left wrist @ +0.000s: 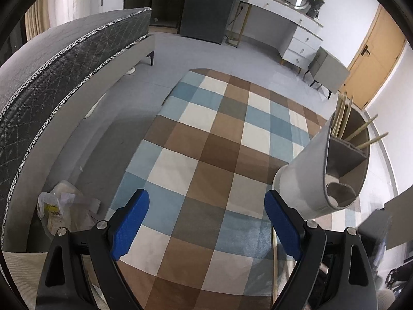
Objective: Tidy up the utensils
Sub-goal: 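Pinch one chopstick with the right gripper and lift it, then hold the chopstick up with the right gripper while the left gripper pinches the last chopstick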
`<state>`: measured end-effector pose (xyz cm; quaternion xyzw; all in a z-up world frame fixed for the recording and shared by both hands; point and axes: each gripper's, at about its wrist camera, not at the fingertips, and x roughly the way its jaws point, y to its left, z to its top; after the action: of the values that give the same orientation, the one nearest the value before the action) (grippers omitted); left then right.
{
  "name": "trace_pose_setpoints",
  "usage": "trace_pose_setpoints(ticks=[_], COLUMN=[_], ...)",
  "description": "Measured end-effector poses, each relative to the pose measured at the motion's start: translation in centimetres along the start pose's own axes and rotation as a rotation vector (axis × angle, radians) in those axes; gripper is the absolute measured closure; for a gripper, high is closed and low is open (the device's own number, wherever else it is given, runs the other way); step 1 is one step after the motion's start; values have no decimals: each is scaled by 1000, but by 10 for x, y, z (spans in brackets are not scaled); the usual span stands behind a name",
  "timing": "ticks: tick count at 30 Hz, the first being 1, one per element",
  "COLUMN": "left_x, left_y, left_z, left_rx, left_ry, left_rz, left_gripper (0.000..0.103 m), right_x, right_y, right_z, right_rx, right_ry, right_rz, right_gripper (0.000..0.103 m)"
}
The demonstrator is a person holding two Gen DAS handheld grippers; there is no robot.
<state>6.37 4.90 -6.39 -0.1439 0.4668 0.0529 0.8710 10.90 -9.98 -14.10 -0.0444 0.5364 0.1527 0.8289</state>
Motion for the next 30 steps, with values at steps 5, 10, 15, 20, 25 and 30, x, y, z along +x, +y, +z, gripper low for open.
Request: trace_pose_setpoints(ticks=[5, 10, 15, 20, 25, 30], left_x=[12, 21, 33, 58, 69, 79], left_y=[-8, -18, -33, -47, -58, -70], left_z=[-7, -16, -27, -39, -45, -51], left_rx=[51, 78, 91, 103, 110, 125], left_ry=[42, 69, 118, 235, 302, 337], left_rz=[19, 20, -23, -35, -62, -55], left_gripper=[15, 15, 15, 15, 15, 16], right_x=[-32, -53, -72, -87, -95, -101], right_y=[-27, -56, -66, -85, -107, -116], right_z=[-3, -9, -13, -18, -23, -25], right_rx=[109, 231, 321, 407, 498, 521], right_ry=[-99, -165, -239, -310, -335, -342], right_rz=[62, 116, 177, 233, 273, 285], right_gripper=[98, 97, 97, 97, 97, 97])
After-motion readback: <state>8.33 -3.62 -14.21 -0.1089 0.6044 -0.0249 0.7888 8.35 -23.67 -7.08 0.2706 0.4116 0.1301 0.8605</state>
